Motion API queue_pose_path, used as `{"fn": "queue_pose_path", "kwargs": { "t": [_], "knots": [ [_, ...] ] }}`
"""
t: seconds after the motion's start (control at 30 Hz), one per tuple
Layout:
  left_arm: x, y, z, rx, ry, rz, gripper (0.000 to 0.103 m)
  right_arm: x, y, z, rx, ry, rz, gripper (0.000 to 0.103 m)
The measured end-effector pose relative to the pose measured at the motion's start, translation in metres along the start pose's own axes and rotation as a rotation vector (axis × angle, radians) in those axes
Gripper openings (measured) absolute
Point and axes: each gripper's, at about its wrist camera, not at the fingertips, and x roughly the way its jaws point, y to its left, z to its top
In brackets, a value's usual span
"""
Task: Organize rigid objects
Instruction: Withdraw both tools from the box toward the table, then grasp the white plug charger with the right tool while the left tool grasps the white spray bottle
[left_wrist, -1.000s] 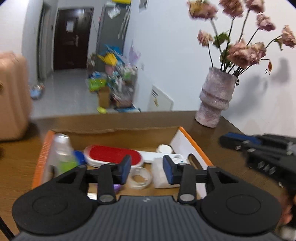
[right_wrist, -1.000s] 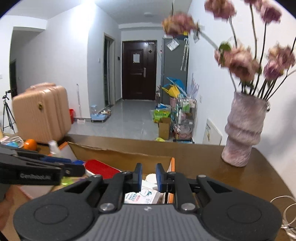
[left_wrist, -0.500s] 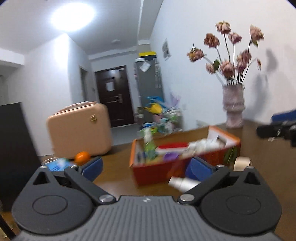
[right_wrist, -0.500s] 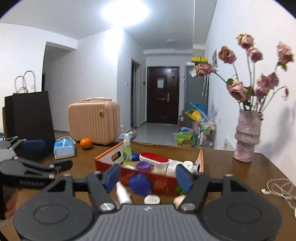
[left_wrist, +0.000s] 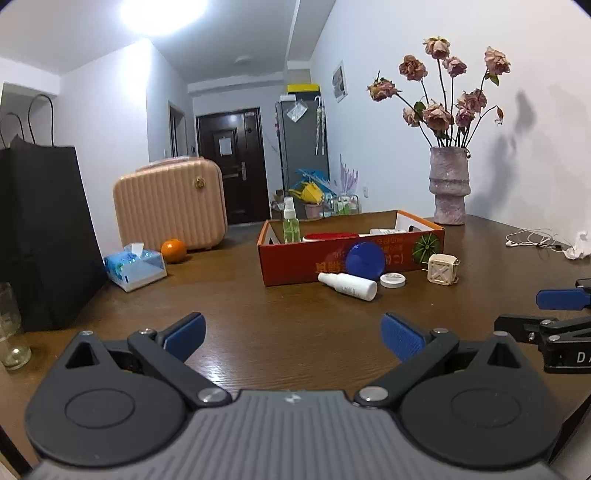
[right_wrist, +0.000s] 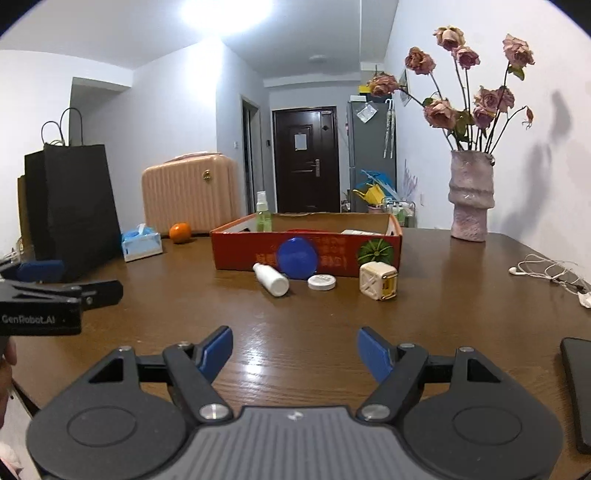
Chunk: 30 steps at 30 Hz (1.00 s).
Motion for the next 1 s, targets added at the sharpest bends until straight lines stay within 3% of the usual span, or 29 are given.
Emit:
{"fn": "queue_pose_path", "kwargs": {
  "t": [0.37,0.5,0.63,0.73,0.9,1.0],
  "knots": [
    [0.054,-0.011,0.005,-0.005,0.122,-0.027,0.103,0.041,-0.028,0.007,0.045,0.058,-0.018,0.072],
    [0.088,-0.021,0.017,-0.007,0.156,-0.069,0.103,0.064,-0.040,0.018,0.047,0.086,-0.034,0.069],
    [0.134,-0.024,0.039,-0.073,0.174,-0.153,0.103,0.091,-0.054,0.035,0.026,0.091,-0.065,0.069],
    [0.180,-0.025,0.054,-0.131,0.217,-0.162,0.102,0.118,-0.066,0.051,0.000,0.113,-0.084,0.068],
    [0.244,-0.030,0.060,-0.160,0.307,-0.167,0.084,0.163,-0.082,0.071,-0.036,0.154,-0.106,0.067],
    [0.269,-0.029,0.057,-0.182,0.369,-0.168,0.079,0.187,-0.088,0.076,-0.036,0.178,-0.114,0.067]
  ]
}}
